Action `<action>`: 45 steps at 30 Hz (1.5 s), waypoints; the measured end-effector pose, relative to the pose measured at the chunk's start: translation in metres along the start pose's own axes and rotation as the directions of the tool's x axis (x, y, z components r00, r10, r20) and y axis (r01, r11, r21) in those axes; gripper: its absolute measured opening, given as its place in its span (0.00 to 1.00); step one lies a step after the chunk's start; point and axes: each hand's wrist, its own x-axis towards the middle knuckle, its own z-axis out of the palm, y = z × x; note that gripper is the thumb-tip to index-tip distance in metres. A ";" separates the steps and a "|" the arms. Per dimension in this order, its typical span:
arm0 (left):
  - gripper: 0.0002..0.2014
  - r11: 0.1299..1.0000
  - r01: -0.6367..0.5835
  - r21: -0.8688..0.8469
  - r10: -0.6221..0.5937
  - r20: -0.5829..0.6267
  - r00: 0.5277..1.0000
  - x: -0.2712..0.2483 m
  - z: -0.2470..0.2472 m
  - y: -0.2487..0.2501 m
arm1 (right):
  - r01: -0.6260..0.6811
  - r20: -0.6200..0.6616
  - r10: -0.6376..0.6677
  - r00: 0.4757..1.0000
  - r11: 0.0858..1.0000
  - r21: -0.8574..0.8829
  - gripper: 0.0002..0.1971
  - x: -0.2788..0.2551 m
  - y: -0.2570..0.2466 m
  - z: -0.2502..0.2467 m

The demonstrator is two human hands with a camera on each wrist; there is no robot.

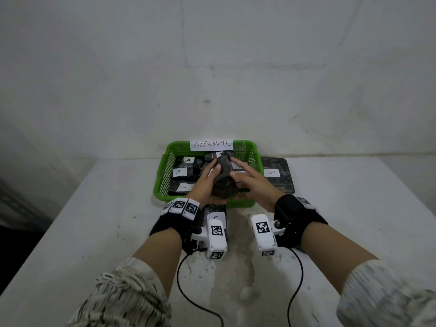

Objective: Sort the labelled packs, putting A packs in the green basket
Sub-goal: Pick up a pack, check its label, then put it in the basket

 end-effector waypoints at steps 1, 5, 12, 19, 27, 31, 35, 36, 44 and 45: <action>0.23 1.000 0.023 -0.007 -0.023 0.005 1.000 0.001 0.000 0.000 | 0.007 0.016 -0.008 1.000 1.000 0.029 0.25 0.001 0.000 0.001; 0.26 0.995 0.098 0.023 -0.099 0.069 0.993 -0.004 0.000 0.007 | 0.089 -0.092 -0.083 0.992 0.994 0.062 0.22 0.003 -0.002 0.003; 0.32 0.984 0.144 0.108 -0.160 0.168 0.973 -0.003 0.000 0.000 | 0.110 -0.212 -0.092 0.973 0.991 0.075 0.09 0.006 -0.001 0.004; 0.24 0.985 0.152 0.085 -0.158 0.072 0.985 0.003 -0.005 -0.005 | 0.060 -0.142 -0.067 0.988 0.997 -0.054 0.18 0.001 0.006 0.005; 0.38 0.966 0.121 -0.227 -0.116 0.037 0.993 0.008 -0.021 -0.008 | 0.109 -0.083 -0.158 0.984 0.901 -0.420 0.29 0.006 -0.002 0.001; 0.40 0.962 0.169 -0.214 -0.169 0.017 0.985 0.008 -0.027 -0.007 | 0.104 0.006 -0.110 0.994 0.926 -0.362 0.38 0.007 -0.003 0.001; 0.40 0.964 0.260 0.054 -0.253 -0.112 0.961 0.010 -0.030 -0.007 | 0.035 -0.181 -0.074 0.981 0.978 -0.207 0.23 0.014 0.002 0.002; 0.40 0.959 0.271 0.082 -0.255 -0.168 0.952 0.012 -0.032 -0.008 | 0.018 -0.227 -0.051 0.973 0.989 -0.144 0.17 0.016 0.004 0.000; 0.18 0.995 0.062 0.075 -0.045 -0.210 0.977 0.009 -0.041 -0.014 | -0.135 -0.368 0.121 0.922 0.991 -0.014 0.12 0.038 0.002 0.001; 0.17 0.994 0.060 0.091 -0.041 -0.198 0.979 0.009 -0.042 -0.015 | -0.182 -0.376 0.146 0.915 0.981 -0.063 0.11 0.044 0.002 0.000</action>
